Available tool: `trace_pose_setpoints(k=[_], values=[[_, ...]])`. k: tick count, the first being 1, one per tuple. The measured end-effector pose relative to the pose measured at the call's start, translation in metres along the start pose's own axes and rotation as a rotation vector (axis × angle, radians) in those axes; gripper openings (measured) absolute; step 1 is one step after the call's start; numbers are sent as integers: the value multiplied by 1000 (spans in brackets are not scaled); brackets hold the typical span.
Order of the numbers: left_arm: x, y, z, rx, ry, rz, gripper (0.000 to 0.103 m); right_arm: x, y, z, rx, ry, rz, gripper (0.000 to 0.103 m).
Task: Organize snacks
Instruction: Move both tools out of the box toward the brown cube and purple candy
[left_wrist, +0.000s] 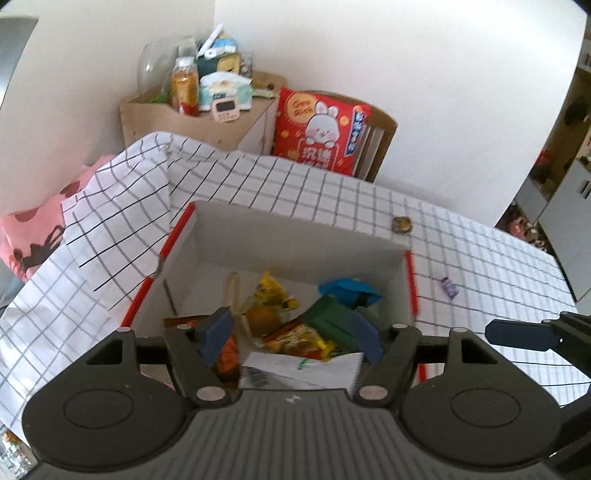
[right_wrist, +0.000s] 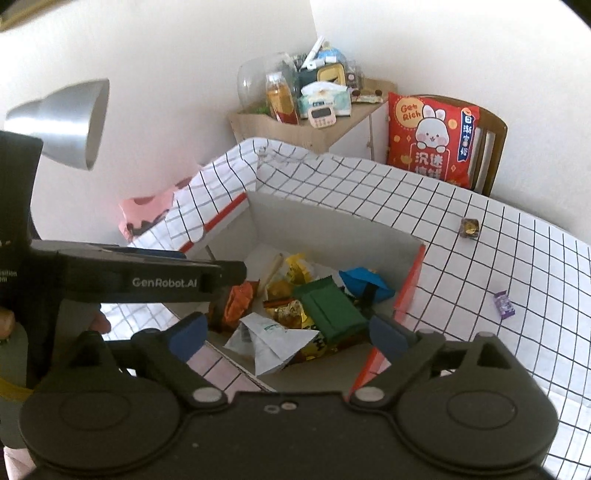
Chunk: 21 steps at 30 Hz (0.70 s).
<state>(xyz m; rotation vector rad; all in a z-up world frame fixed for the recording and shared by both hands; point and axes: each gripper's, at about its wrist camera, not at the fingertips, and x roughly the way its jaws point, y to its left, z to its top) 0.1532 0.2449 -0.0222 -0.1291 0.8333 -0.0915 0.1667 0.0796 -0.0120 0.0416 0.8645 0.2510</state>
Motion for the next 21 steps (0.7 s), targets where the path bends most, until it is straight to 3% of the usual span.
trace_pose_setpoints(k=[9, 21], values=[[-14, -47, -7, 28, -24, -39, 73, -42, -34, -12, 18, -58, 5, 101], [-5, -121, -15, 38, -36, -101, 79, -82, -119, -41, 65, -98, -37, 102]])
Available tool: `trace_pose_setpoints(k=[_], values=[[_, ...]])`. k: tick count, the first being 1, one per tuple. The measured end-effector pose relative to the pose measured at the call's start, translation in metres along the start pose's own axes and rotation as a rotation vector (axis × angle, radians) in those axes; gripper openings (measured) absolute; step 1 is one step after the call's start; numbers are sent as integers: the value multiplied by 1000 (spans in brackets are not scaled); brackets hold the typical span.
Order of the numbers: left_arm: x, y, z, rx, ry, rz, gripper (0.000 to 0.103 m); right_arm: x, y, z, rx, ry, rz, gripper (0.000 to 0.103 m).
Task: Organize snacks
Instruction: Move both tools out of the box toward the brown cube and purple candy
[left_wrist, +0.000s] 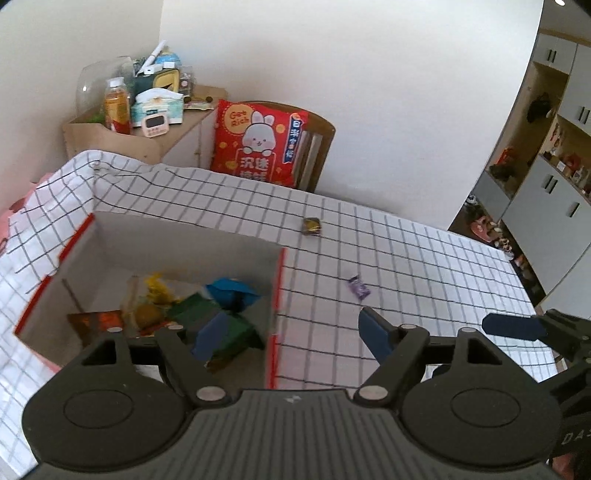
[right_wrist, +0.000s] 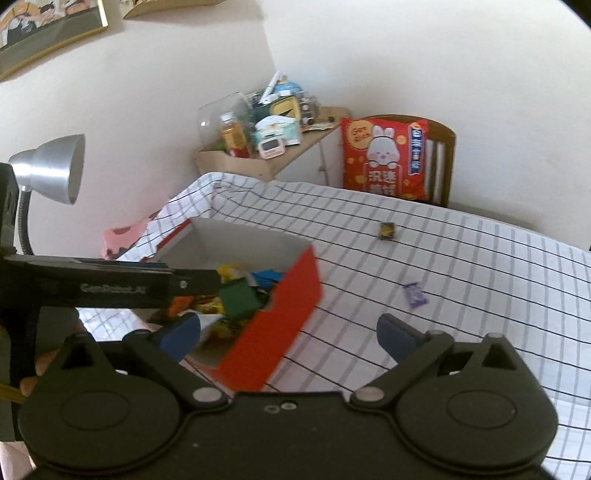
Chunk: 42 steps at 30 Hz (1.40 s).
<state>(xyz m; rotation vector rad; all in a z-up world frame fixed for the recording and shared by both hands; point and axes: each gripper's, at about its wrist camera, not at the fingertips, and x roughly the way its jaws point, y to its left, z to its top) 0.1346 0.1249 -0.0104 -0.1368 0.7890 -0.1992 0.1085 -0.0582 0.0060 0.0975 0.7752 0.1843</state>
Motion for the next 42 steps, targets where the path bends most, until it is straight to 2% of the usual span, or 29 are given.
trace_pose_setpoints(k=[12, 14, 21, 30, 37, 42], values=[[48, -64, 13, -13, 31, 22, 79, -4, -79, -11, 1, 23, -47, 103], [59, -70, 18, -25, 33, 27, 86, -1, -89, -11, -5, 30, -53, 103], [115, -84, 42, -82, 92, 75, 90, 21, -123, -2, -35, 56, -79, 102], [193, -82, 73, -101, 222, 114, 90, 72, -143, 18, -122, 99, -94, 102], [242, -74, 96, -90, 254, 168, 90, 116, -147, 31, -159, 151, -48, 101], [278, -65, 114, -108, 273, 204, 90, 147, -146, 37, -182, 168, -51, 98]])
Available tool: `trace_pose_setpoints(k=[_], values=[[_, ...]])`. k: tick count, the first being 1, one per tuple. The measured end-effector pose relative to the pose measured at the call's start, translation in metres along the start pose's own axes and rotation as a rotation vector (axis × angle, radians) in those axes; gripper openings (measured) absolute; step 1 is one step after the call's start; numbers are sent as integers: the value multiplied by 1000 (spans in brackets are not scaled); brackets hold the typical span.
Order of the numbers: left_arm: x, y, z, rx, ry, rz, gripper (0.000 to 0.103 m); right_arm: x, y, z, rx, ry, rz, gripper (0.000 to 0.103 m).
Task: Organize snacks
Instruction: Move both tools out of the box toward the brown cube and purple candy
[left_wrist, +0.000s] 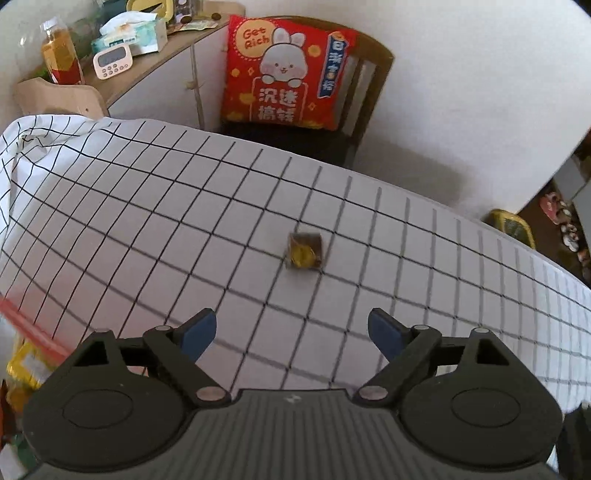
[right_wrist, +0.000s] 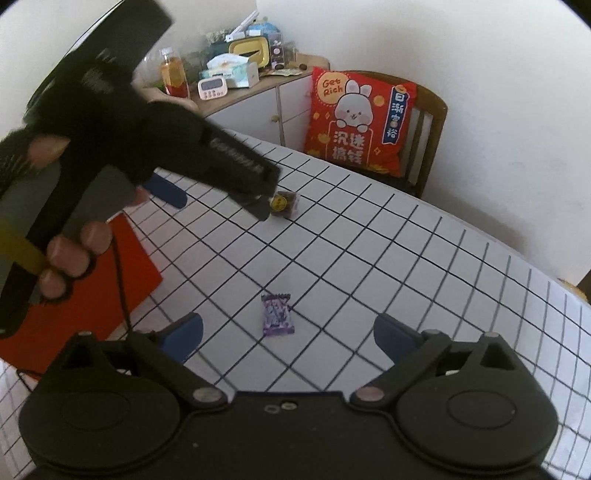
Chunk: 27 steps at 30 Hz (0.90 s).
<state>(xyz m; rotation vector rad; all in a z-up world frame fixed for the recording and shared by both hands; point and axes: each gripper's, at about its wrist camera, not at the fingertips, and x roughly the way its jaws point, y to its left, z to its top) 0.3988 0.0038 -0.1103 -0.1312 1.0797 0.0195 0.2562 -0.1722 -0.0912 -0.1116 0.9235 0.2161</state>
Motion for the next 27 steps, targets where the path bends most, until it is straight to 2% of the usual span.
trace_pose_setpoints(k=[3, 8, 13, 21, 24, 26, 27], values=[[16, -1, 15, -15, -2, 28, 89, 17, 2, 4, -18, 12, -8, 95], [44, -3, 33, -29, 24, 34, 89, 41, 7, 5, -32, 29, -15, 90], [64, -7, 41, -26, 36, 47, 89, 63, 9, 5, -30, 43, -31, 82], [87, -4, 44, -26, 58, 47, 89, 76, 15, 9, -41, 34, 13, 71], [91, -2, 45, -34, 61, 40, 89, 76, 9, 13, 5, 28, 25, 68], [94, -2, 45, -33, 59, 44, 89, 79, -2, 15, 79, 46, 23, 64], [94, -3, 44, -27, 59, 43, 89, 81, -6, 15, 109, 57, 17, 59]])
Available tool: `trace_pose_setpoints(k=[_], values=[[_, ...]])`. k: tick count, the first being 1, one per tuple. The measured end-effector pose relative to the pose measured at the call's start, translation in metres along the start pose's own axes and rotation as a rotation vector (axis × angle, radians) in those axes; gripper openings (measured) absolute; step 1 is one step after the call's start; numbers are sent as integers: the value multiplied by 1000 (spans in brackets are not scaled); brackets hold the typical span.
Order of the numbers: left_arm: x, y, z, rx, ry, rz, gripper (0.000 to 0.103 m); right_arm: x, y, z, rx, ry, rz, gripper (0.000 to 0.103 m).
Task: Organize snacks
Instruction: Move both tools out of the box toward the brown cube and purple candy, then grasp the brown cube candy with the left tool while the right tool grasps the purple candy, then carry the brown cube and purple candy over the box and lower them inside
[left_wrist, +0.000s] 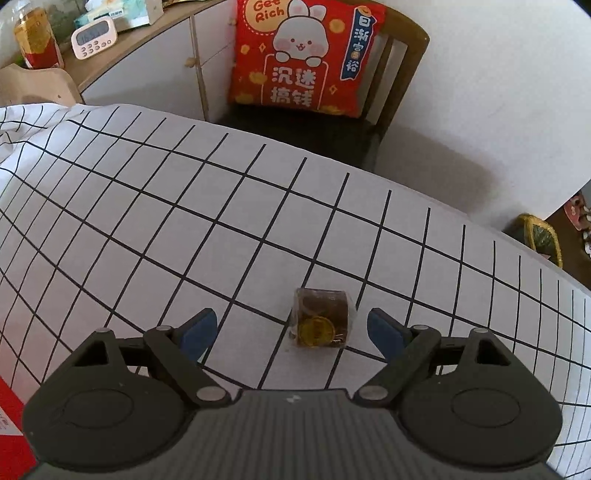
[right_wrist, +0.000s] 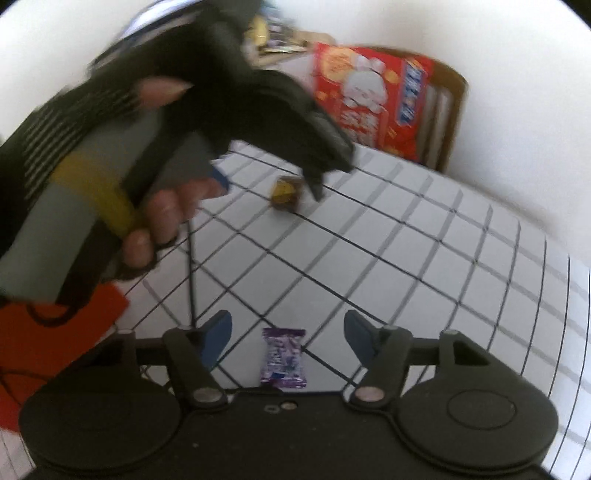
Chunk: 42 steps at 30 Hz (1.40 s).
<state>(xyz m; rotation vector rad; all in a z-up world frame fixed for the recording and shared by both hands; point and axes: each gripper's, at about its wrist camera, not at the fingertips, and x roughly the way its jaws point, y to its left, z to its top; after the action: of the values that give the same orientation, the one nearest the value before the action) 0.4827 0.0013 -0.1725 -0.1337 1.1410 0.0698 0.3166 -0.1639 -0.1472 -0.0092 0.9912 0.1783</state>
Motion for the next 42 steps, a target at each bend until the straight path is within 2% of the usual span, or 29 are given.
trace_pose_setpoints(k=[3, 8, 11, 12, 13, 15, 17, 18, 19, 29, 35, 42], values=[[3, -3, 0, 16, -1, 11, 84, 1, -5, 0, 10, 15, 6, 49], [7, -5, 0, 25, -5, 25, 73, 7, 10, -10, -121, 43, -35, 46], [8, -5, -1, 31, -12, 29, 71, 10, 17, -11, -144, 33, -45, 34], [7, -5, -1, 34, -15, 31, 70, 10, 18, -11, -142, 31, -46, 27], [7, -5, -1, 36, -18, 36, 66, 10, 20, -11, -151, 30, -52, 22], [5, -6, -2, 46, -25, 43, 58, 10, 25, -13, -179, 26, -64, 19], [3, -6, -3, 50, -30, 50, 39, 11, 25, -13, -196, 21, -76, 19], [2, -7, -2, 56, -31, 48, 32, 10, 26, -14, -198, 19, -80, 19], [2, -7, -2, 58, -28, 53, 31, 10, 26, -14, -193, 19, -83, 18], [-23, 1, -17, 57, -11, 8, 30, -15, 11, -13, -35, -16, -50, 18], [-64, 7, -34, 51, -10, -53, 30, -46, 5, -18, 59, -38, -14, 18], [-123, 16, -61, 70, -35, -97, 30, -91, 15, -24, 83, -83, 8, 18]])
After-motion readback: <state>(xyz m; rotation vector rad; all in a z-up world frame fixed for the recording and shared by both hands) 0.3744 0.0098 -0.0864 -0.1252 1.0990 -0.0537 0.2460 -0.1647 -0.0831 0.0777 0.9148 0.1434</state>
